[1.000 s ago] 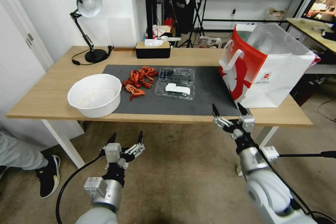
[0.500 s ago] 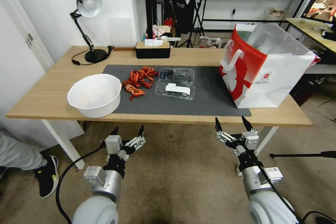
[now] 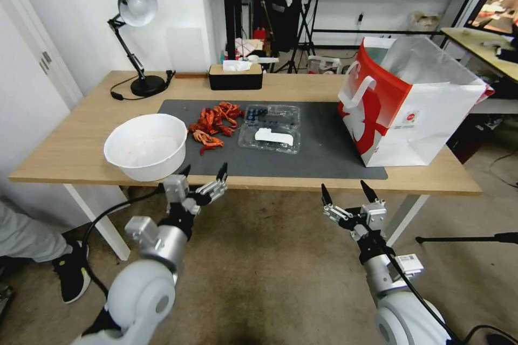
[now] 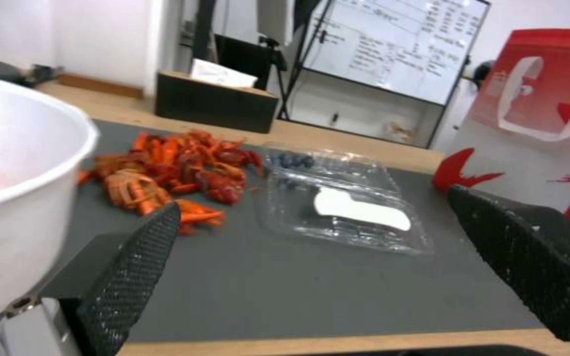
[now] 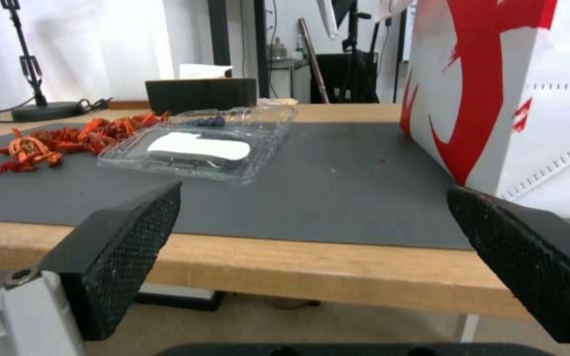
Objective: Close the takeout container lid, then place the container into the takeout bag.
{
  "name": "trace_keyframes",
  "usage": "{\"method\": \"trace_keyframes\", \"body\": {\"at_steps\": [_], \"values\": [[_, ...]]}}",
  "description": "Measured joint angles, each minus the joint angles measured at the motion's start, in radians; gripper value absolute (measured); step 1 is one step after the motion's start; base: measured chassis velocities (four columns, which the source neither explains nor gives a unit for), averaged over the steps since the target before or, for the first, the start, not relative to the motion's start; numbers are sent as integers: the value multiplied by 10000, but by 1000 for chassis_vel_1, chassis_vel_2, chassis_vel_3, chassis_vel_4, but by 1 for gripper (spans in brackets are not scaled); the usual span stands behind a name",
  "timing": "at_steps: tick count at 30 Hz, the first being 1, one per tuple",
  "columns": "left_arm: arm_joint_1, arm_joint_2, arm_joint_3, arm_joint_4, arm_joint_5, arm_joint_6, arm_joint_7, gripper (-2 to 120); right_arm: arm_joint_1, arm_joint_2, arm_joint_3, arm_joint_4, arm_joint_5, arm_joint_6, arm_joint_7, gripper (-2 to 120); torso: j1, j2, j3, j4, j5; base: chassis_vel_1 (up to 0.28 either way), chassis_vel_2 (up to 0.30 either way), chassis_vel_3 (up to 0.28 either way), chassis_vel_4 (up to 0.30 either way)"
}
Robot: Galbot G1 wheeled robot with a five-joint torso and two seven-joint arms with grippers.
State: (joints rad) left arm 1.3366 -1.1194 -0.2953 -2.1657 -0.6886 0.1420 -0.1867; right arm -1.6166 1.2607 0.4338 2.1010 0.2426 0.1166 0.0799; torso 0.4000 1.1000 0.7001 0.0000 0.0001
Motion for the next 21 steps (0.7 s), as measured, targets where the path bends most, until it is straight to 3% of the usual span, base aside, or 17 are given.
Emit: {"method": "trace_keyframes", "body": {"at_steps": [10,21], "values": [[-2098,341,1041,1032,-1098,559,-214,100,-175,269,138,-86,-215,24,-80,100,0,0,0,0,-3,0,0,0,0],[-4748,563,2186,2281,-2806,1750,-151,100,-283,357,294,-102,-300,34,-107,100,1,-1,0,-1,-1,0,0,0,0]]}}
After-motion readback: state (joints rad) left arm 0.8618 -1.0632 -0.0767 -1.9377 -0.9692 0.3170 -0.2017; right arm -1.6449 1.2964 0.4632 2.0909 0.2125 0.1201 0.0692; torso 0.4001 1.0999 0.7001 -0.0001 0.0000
